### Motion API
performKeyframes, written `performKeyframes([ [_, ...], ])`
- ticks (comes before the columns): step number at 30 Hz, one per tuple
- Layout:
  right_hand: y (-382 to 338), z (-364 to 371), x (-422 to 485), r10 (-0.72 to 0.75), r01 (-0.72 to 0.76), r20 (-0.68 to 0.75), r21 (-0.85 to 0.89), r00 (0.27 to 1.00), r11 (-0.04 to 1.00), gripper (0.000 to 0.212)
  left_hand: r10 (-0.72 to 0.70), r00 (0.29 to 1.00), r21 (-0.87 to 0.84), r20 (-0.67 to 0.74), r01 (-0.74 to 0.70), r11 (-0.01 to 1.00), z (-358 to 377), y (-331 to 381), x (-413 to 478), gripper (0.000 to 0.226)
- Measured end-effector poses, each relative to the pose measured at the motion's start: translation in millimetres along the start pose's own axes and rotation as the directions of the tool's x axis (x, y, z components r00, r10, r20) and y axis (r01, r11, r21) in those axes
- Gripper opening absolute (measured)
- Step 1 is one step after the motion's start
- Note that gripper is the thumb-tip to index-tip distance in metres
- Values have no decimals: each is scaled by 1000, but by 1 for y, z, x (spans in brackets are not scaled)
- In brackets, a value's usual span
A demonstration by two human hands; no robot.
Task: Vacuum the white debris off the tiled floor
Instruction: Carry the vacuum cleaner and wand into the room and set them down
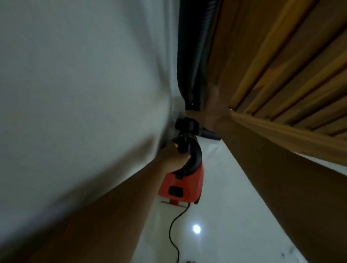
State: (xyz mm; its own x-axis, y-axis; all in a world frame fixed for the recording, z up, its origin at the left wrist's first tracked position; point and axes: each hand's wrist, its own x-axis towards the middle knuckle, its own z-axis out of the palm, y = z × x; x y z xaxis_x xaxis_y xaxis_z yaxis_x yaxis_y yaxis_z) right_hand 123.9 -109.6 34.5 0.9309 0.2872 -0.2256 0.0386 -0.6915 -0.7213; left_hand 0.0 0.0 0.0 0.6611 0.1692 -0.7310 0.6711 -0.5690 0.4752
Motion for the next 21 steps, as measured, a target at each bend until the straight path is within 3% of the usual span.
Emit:
performKeyframes([
  [3, -5, 4, 28, 28, -28, 18, 1, 999, 1000, 122, 18, 1000, 44, 14, -19, 999, 1, 0, 26, 52],
  [7, -8, 8, 49, 85, -84, -3, 113, 996, 990, 109, -50, 989, -31, 139, 55, 998, 8, 6, 44, 48],
  [12, -4, 12, 51, 88, -74, -66, 182, 994, 980, 88, -116, 987, -179, 108, 134, 975, 29, 0, 60, 58],
  [16, 0, 4, 46, -20, 21, -24, 46, 1000, 999, 72, -171, 977, -282, 130, 202, 938, 35, -8, 69, 71],
  [21, -5, -8, 39, -61, 61, 20, 4, 998, 998, 67, -118, 991, -131, 56, 125, 984, 49, -24, 65, 61],
])
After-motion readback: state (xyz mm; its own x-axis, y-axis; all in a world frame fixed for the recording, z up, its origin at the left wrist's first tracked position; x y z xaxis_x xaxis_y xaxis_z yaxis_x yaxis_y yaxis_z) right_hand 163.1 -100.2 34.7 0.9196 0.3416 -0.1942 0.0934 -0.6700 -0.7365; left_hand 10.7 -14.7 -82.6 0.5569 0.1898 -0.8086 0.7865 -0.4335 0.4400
